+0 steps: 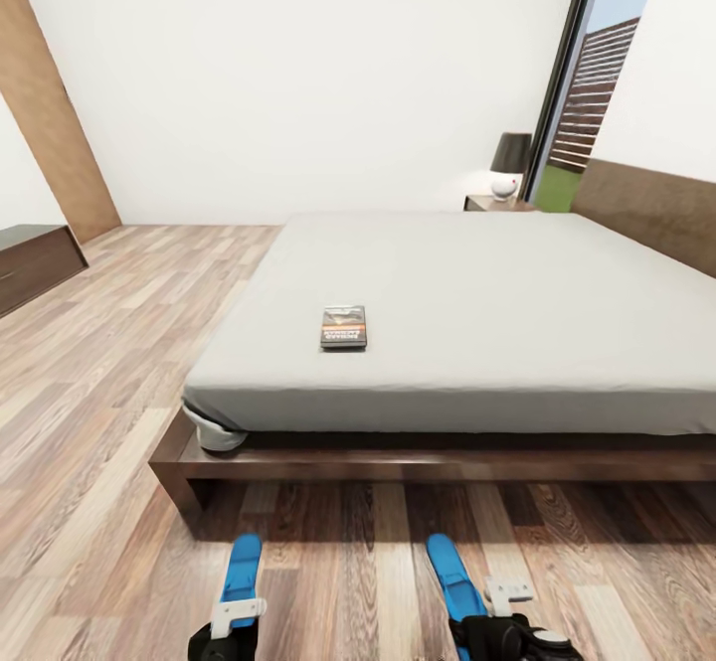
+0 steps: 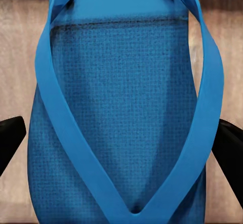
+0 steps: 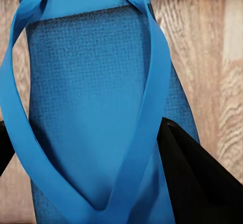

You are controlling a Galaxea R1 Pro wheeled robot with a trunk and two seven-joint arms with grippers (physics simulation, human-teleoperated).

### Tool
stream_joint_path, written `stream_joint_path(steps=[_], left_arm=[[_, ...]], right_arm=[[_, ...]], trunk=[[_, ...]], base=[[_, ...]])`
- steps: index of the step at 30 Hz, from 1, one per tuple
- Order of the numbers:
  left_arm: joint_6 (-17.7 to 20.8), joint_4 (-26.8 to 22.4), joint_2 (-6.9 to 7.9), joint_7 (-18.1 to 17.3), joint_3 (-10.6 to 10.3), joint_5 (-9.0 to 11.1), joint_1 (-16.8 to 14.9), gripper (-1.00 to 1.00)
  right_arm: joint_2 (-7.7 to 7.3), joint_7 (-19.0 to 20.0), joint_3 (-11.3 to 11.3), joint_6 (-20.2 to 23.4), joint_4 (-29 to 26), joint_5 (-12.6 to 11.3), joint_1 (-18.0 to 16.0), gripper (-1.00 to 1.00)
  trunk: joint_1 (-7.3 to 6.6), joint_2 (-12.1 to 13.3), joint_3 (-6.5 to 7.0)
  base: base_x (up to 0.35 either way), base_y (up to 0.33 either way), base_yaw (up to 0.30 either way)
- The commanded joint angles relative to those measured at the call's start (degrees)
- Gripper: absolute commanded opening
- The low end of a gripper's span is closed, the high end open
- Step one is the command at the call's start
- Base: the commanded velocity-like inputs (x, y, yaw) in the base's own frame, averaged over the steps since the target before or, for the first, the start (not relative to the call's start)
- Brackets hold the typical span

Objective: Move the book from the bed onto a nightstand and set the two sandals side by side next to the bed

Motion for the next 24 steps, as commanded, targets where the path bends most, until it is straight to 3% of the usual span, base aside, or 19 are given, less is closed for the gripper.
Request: stream_joint_path(steps=[1,15,24], left_arm=[[-0.13,-0.06,0.05,0.34,-0.51,0.30,-0.05,-1.00],[-0.13,-0.02,0.61,0.33,-0.51,0.30,-3.04,-1.00],[-0.07,-0.07,0.70,0.30,-0.55,0.23,-5.17,-1.00]], right_arm=[[-0.13,-0.32,0.09,0.48,-0.78,-0.38,0.18,-1.00],[-0.37,-0.33,-0.10,0.98,-5.71,-0.47,2.81,-1.00],[-2.27,-0.25,-0.12,0.78,-7.53,-0.87,3.46,-1.00]], trunk=[[0.01,-0.04,-0.28],[0.37,-0.22,-3.38],[0.60,-0.34,-5.37]], base=[[0.000,0.000,0.000],[0.000,0.000,0.000],[0.000,0.000,0.000]])
